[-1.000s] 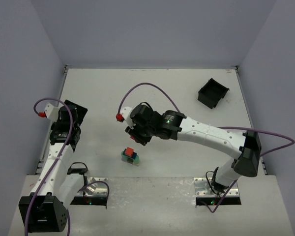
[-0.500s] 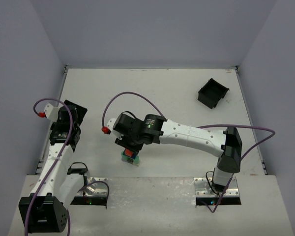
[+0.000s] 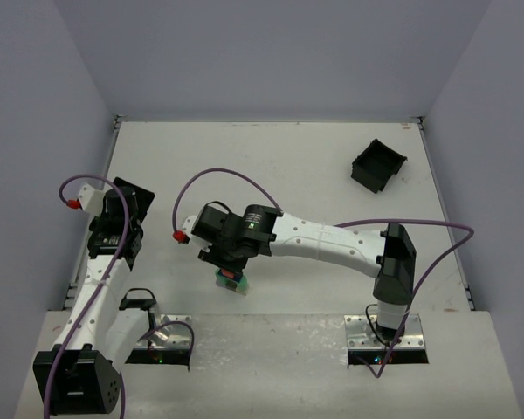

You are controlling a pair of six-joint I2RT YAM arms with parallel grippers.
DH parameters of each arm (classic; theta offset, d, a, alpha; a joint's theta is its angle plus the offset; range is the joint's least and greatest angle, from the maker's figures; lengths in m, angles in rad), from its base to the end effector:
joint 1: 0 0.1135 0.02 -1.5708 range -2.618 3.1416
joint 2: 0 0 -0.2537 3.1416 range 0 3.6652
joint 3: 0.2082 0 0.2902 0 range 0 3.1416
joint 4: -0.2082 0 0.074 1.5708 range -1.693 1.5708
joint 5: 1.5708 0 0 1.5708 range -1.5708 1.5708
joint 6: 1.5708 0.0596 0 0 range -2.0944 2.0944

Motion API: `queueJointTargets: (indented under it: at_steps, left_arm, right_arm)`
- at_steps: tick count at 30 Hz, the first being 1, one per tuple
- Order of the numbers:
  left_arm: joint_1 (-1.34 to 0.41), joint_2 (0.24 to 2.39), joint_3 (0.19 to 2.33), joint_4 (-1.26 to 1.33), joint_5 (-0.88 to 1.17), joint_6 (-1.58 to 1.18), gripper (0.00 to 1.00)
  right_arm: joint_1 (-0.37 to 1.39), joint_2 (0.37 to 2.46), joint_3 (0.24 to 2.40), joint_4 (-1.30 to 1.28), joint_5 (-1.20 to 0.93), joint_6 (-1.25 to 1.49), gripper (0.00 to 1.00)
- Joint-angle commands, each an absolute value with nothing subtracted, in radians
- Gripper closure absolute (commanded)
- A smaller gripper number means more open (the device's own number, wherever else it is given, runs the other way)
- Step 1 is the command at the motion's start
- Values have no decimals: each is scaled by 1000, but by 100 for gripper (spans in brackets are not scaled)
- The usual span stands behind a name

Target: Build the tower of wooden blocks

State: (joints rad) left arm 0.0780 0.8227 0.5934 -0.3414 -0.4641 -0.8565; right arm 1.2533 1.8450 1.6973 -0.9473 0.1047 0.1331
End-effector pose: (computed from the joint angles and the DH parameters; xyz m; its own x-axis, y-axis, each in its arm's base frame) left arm 0.2419 0.0457 0.2246 -0.0164 -0.6790 -0.7340 -0.6986 0.5330 -0.4774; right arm 0.1431 0.4155 0.2568 -0.3985 -0.7898 -0.4663 -0.8848 0.4649 -0.0313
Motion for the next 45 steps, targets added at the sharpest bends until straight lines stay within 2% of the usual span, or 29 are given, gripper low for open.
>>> queueJointTargets:
  at_steps: [1,45]
  left_arm:
    - [83,802,593,-324,-478,-841,0]
    - [83,814,595,-322,-480,-841,0]
  right_arm:
    - [1256,1855,1753,-938,113,112,71]
    - [1256,1897,1778,-938,103,145,64]
